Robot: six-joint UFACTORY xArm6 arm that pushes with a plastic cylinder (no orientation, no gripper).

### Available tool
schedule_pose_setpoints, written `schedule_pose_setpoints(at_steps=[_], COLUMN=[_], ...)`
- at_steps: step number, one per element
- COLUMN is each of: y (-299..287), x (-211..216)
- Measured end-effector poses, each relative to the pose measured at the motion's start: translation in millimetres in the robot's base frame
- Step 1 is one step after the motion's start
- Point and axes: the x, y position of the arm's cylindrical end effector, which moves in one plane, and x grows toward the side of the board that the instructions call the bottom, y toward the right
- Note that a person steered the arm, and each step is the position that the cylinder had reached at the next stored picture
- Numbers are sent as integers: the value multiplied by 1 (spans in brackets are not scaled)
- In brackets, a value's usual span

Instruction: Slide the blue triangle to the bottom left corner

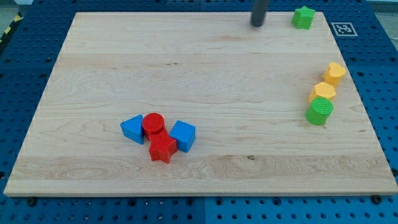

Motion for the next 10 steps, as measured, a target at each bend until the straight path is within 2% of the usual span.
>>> schedule_pose_setpoints(at_steps=[1,2,4,6,7,8,10], y=[-48,-60,-132,-204,-220,-248,-261], x=[47,114,241,258,282,283,284])
